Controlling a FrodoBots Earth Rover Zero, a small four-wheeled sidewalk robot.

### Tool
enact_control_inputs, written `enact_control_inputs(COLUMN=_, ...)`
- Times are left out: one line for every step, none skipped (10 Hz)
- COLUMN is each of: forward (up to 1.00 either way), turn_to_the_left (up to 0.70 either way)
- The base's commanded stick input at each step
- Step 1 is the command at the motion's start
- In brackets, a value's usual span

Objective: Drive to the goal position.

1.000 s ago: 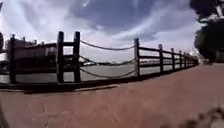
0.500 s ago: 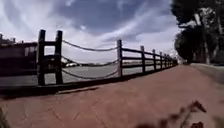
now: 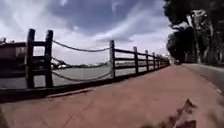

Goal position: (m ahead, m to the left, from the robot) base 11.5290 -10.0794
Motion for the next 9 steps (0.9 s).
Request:
enact_control_inputs(forward=0.70, turn_to_the_left=0.27)
enact_control_inputs(forward=0.70, turn_to_the_left=0.27)
enact_control_inputs(forward=0.70, turn_to_the_left=0.27)
enact_control_inputs(forward=0.70, turn_to_the_left=0.27)
enact_control_inputs(forward=0.63, turn_to_the_left=0.24)
enact_control_inputs(forward=0.29, turn_to_the_left=0.11)
enact_control_inputs(forward=0.00, turn_to_the_left=0.00)
enact_control_inputs(forward=0.00, turn_to_the_left=0.00)
enact_control_inputs(forward=0.00, turn_to_the_left=0.00)
